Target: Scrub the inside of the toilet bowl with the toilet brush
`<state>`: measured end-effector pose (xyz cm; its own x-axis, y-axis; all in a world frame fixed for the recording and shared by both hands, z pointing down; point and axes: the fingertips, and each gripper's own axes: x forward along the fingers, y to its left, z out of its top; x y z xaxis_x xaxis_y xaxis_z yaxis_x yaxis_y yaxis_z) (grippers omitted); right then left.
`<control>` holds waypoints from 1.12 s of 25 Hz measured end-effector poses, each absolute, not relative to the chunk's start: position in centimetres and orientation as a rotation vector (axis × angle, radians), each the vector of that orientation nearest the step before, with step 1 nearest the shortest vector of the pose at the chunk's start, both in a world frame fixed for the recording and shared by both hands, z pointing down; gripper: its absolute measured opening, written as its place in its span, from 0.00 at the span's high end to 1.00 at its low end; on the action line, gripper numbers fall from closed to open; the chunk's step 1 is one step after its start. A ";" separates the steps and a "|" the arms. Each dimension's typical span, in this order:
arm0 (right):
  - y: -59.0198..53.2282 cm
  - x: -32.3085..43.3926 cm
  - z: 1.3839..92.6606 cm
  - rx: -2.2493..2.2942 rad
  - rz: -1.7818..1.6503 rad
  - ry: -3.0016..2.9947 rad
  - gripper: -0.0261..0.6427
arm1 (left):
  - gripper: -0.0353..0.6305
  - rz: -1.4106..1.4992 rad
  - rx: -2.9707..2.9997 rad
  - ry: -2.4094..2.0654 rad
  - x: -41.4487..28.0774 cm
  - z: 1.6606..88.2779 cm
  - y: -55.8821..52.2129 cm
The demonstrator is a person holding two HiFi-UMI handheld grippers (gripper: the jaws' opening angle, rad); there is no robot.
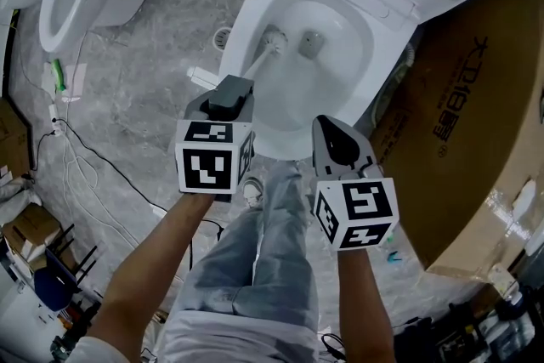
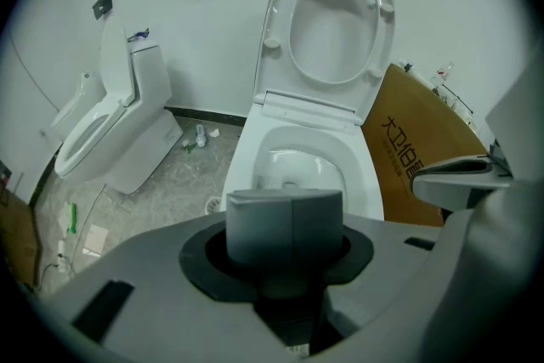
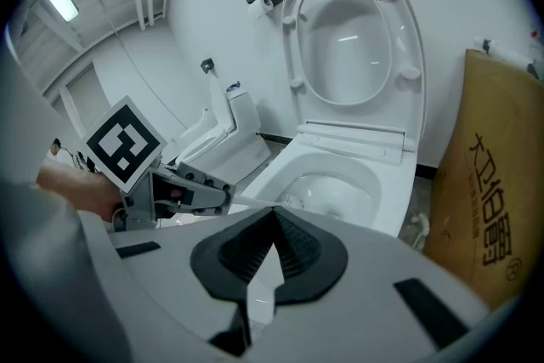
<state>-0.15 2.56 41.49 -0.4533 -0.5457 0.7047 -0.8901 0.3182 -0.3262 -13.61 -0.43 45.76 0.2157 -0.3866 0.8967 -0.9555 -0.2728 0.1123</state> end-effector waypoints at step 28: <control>6.5 -0.5 38.7 1.316 0.969 -2.075 0.96 | 0.71 1.138 1.745 -0.989 -12.4 44.4 10.1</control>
<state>-0.50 6.53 38.72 -0.4116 -0.5591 0.7197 -0.9108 0.2814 -0.3022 -12.40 10.06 44.37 0.2855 -0.1763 0.9420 -0.9084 -0.3632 0.2073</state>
